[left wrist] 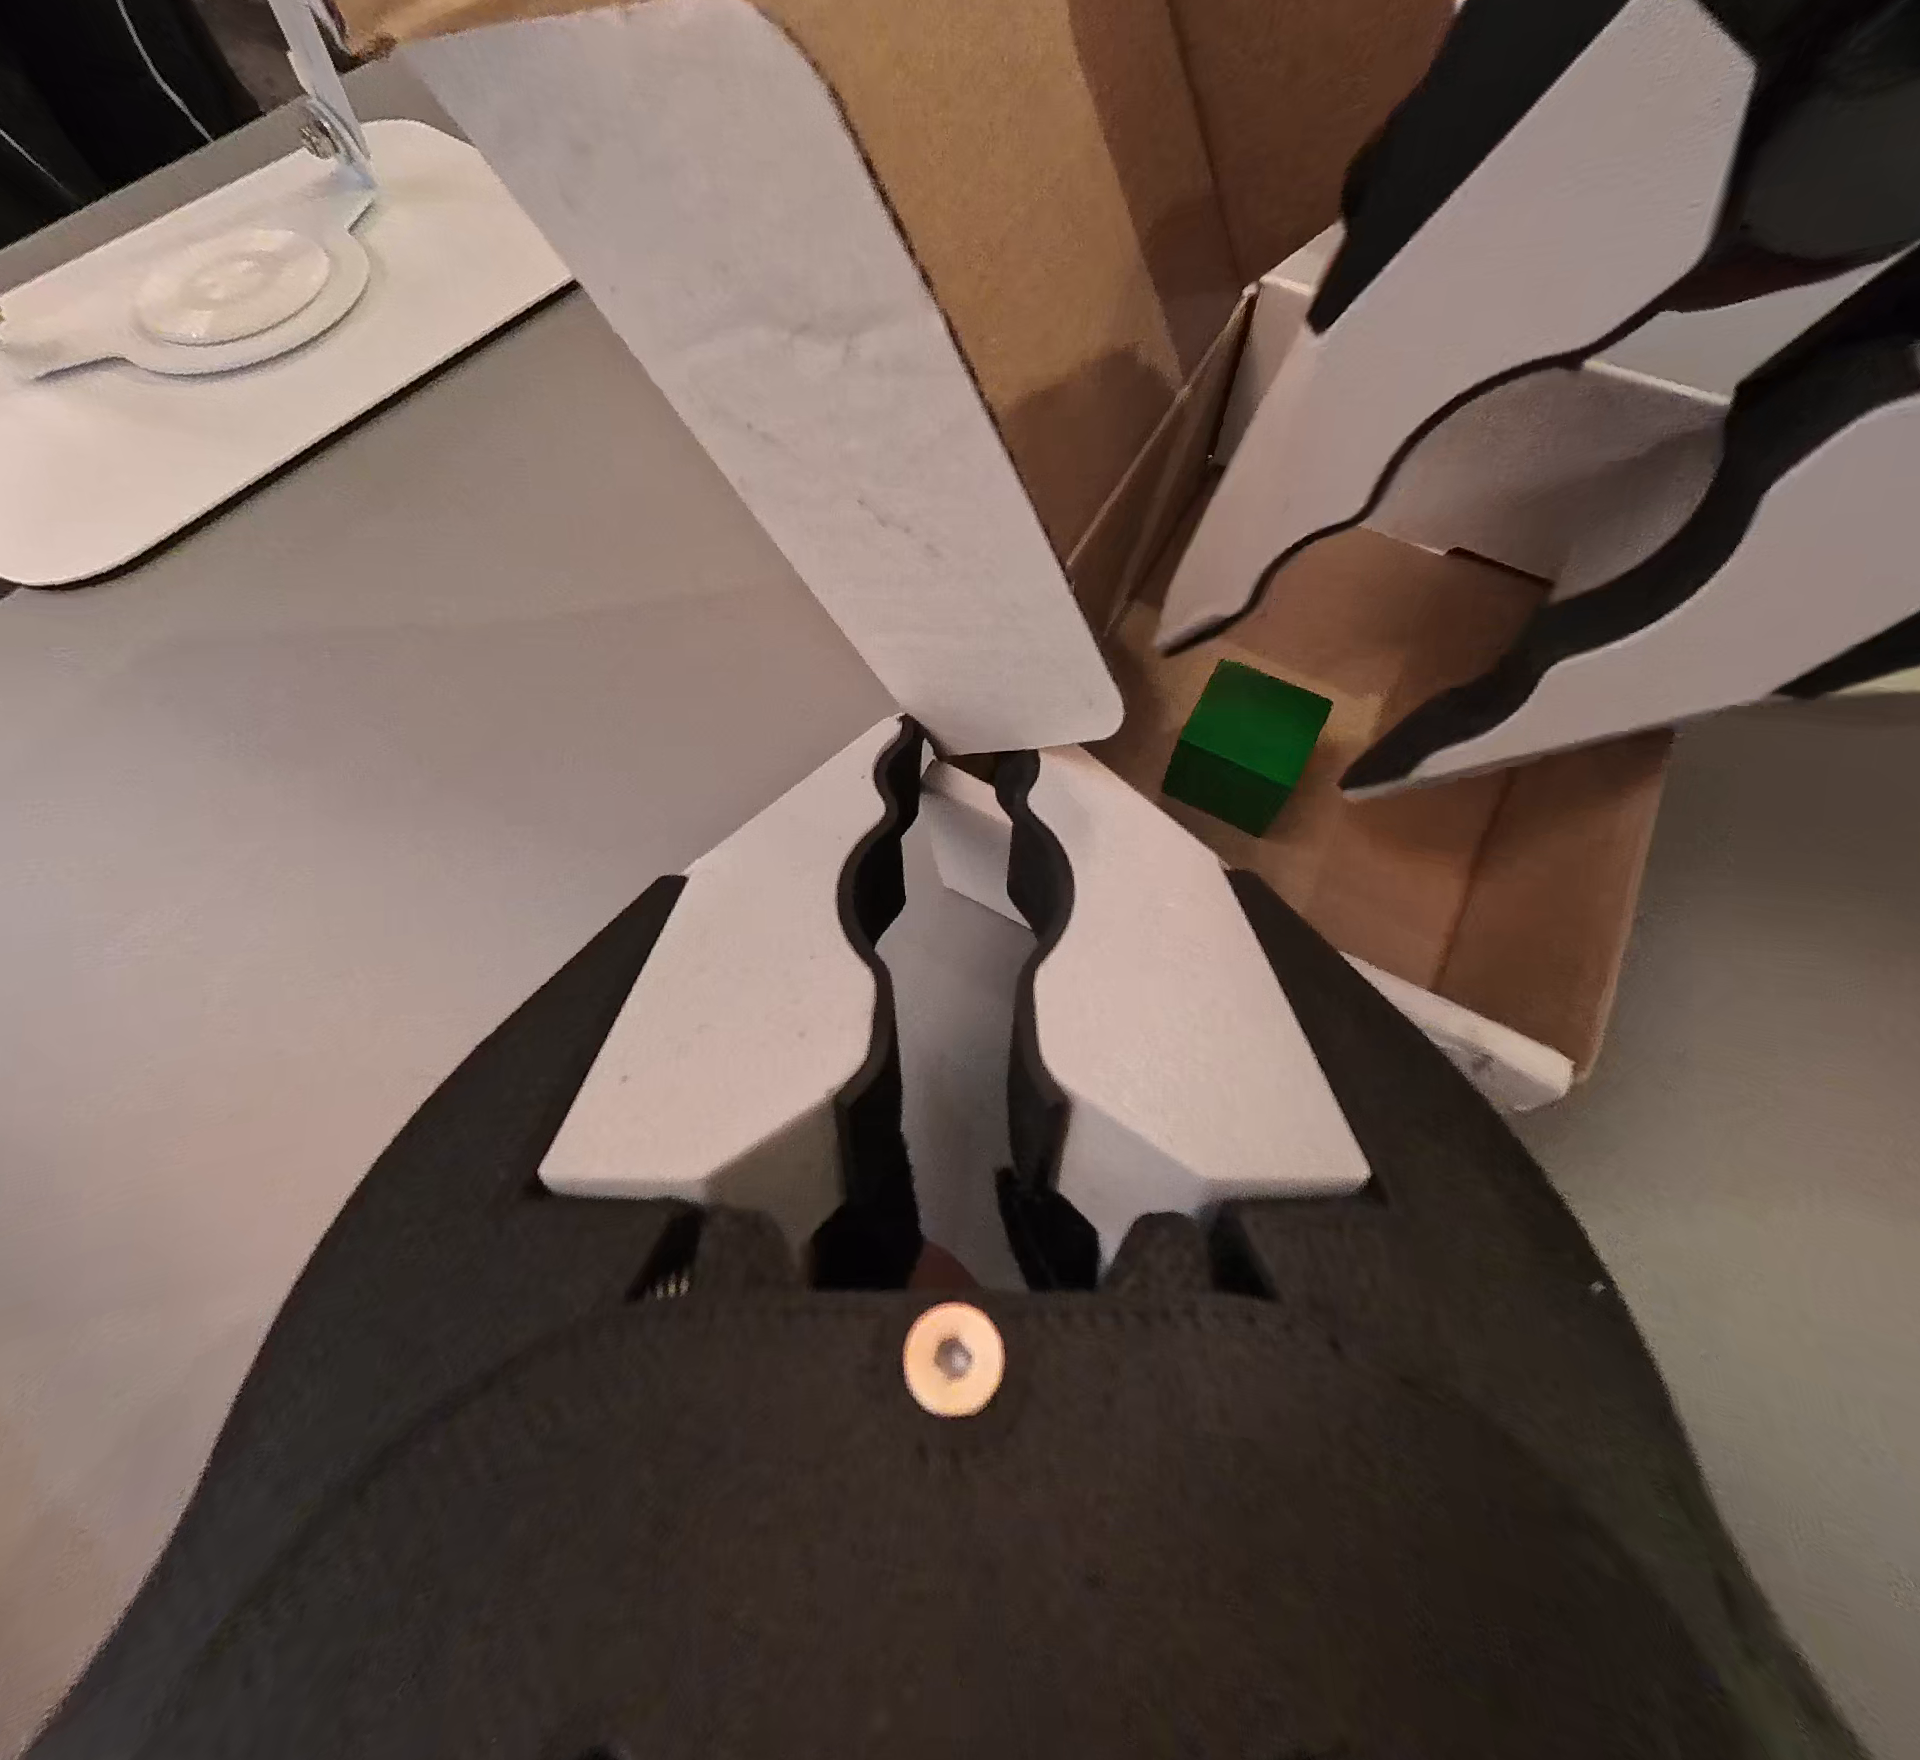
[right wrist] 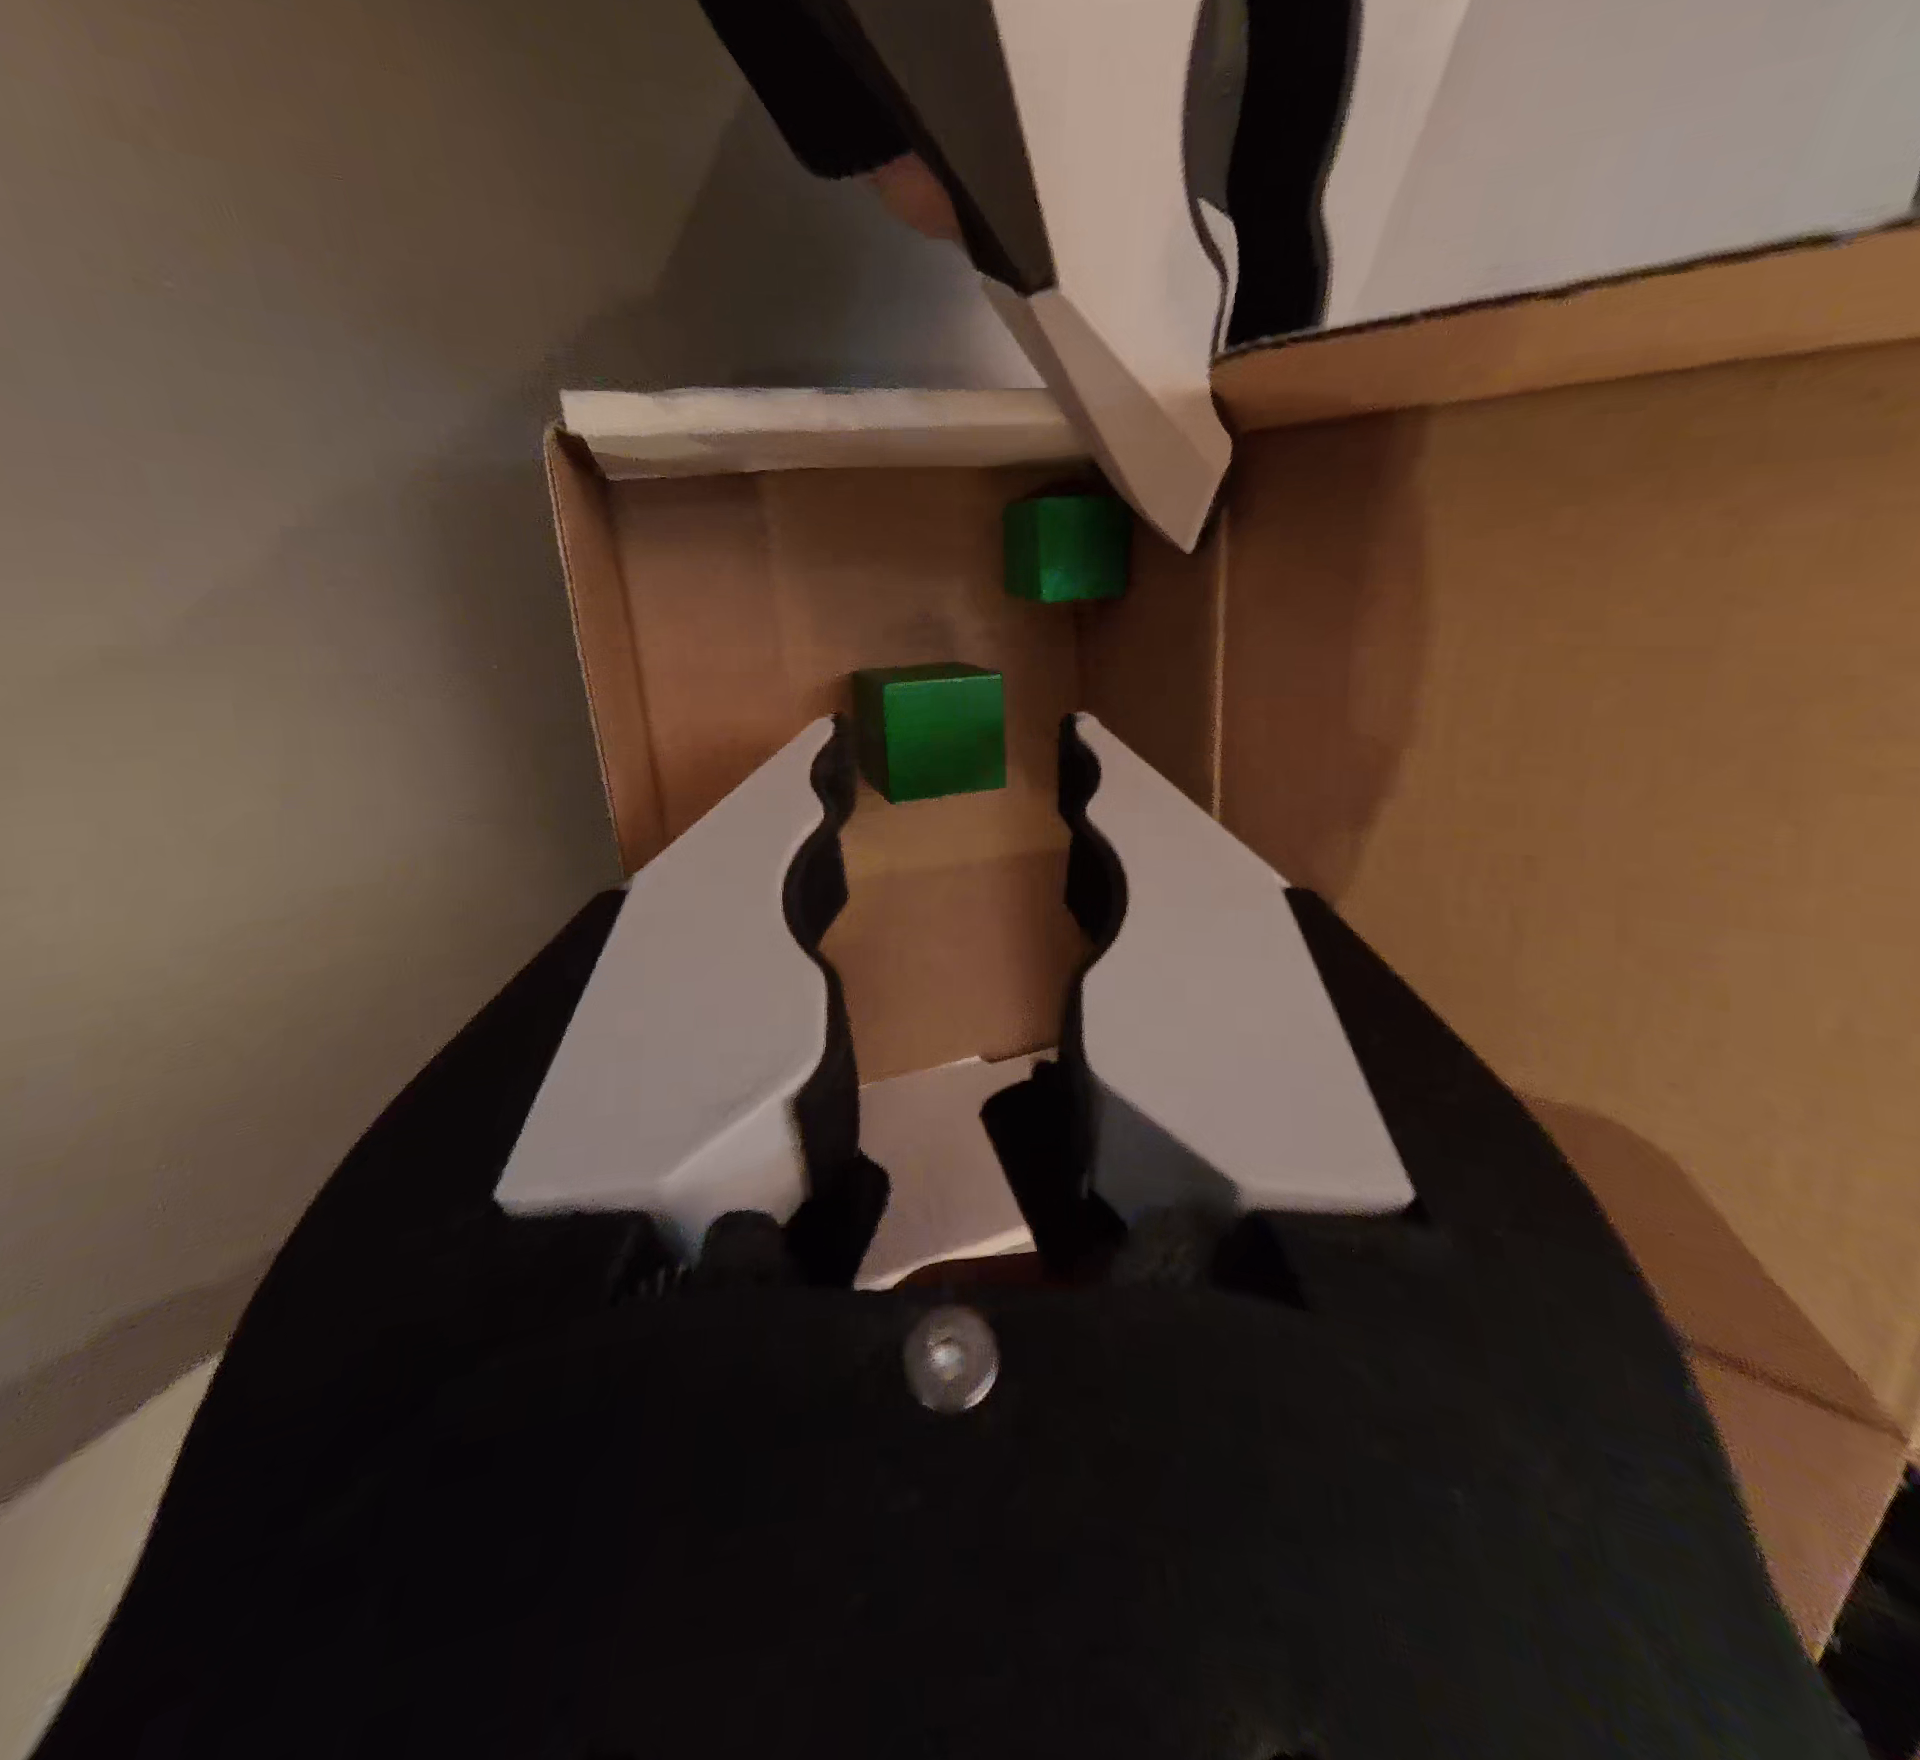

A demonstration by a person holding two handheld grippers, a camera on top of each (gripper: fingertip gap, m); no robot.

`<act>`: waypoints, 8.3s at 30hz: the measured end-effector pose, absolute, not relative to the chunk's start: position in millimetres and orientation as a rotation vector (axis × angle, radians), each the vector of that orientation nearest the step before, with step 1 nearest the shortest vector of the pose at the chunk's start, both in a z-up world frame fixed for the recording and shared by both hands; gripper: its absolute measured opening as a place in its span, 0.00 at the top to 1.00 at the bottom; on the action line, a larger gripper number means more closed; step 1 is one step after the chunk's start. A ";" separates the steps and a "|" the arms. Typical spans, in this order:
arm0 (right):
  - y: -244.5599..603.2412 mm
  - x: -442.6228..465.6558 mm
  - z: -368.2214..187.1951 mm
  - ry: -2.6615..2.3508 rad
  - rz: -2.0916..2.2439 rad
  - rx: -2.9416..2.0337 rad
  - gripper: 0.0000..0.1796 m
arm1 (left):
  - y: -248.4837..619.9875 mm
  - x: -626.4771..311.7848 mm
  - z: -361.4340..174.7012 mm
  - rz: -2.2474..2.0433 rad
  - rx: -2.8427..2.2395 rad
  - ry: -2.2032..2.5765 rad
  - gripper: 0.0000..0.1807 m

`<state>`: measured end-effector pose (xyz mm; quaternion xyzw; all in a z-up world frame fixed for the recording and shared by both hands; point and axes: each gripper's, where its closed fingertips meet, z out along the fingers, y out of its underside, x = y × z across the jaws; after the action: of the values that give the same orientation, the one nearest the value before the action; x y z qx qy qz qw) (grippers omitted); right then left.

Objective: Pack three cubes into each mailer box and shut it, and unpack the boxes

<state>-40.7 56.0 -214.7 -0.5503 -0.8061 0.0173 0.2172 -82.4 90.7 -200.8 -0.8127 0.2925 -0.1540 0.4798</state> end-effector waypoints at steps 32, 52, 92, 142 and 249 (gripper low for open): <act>232.6 282.9 -220.6 -1.976 -0.453 -2.116 0.86 | 90.2 -83.1 -201.0 -0.384 -1.965 0.726 0.94; 60.7 4.6 -124.3 -2.026 -0.004 -1.371 0.87 | 91.7 -81.6 -200.9 -0.414 -1.969 0.703 0.94; 58.8 -75.4 -238.2 -2.095 0.216 -1.756 0.89 | 91.6 -81.3 -200.5 -0.411 -1.967 0.704 0.94; 108.4 105.2 -114.1 -1.338 0.474 -1.935 0.75 | 80.0 -83.9 -200.2 -0.456 -1.926 0.863 0.94; -70.0 99.6 -192.9 -1.985 0.334 -1.546 0.52 | -84.8 -65.4 -153.3 -0.478 -1.597 1.462 0.63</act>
<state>99.6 -70.0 -192.9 -0.5816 -0.7467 0.1258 0.2972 -65.4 -84.8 -153.3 -0.6446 0.5902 -0.1928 0.4460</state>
